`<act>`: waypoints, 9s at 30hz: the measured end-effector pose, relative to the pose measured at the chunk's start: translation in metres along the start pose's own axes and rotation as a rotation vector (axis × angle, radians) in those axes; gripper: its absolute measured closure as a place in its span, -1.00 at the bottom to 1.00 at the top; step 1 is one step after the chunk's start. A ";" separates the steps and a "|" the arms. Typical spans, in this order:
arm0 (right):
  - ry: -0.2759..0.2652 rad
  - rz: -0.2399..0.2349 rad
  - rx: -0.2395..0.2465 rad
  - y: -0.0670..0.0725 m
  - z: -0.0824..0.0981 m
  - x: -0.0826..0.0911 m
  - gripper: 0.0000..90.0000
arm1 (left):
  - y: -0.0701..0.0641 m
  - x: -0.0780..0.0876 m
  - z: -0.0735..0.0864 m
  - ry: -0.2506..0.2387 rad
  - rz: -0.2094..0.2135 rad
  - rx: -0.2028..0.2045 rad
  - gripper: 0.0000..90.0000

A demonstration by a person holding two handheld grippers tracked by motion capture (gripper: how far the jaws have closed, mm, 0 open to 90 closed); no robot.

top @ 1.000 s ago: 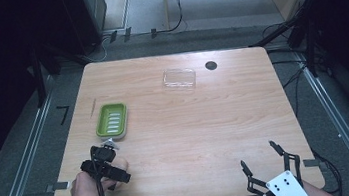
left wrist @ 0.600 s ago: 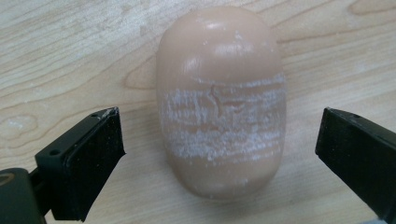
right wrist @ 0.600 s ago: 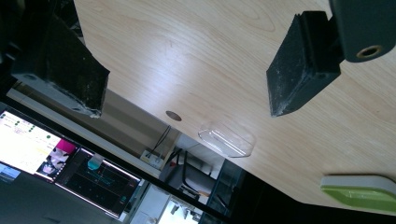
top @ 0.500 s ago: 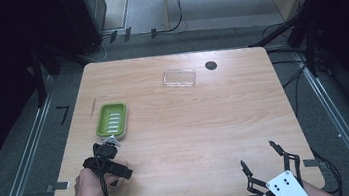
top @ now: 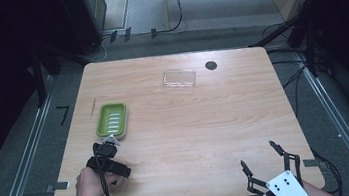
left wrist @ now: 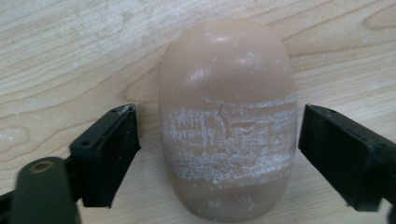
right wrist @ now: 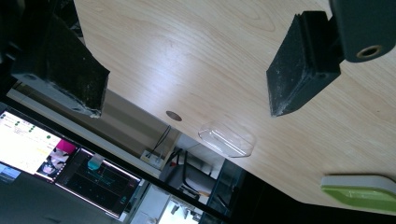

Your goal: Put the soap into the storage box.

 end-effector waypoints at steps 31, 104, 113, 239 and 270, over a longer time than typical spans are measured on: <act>-0.003 0.005 0.000 -0.001 0.000 0.000 -0.71 | -0.003 0.001 0.002 -0.026 -0.013 -0.010 -0.26; 0.001 0.000 -0.008 0.000 0.000 0.000 -0.71 | 0.010 0.029 -0.036 -0.042 0.011 -0.087 -0.26; 0.001 0.000 -0.009 -0.001 0.001 0.000 -0.71 | 0.011 0.032 -0.039 -0.039 0.021 -0.100 -0.25; 0.013 -0.009 0.019 0.001 0.001 -0.001 -0.71 | 0.021 0.034 -0.153 -0.139 0.030 0.022 -0.25; 0.013 -0.007 0.013 0.000 0.002 -0.001 -0.71 | 0.024 0.014 -0.159 -0.146 -0.013 0.053 -0.26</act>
Point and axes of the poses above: each handheld gripper's, and its own axes: x roughly backward along the jaws, z roughly out of its underside, y roughly to its left, the point moved 1 cm from there along -x, roughly forward along the jaws, and after that the axes turned 14 degrees about x, right-handed, at the moved point
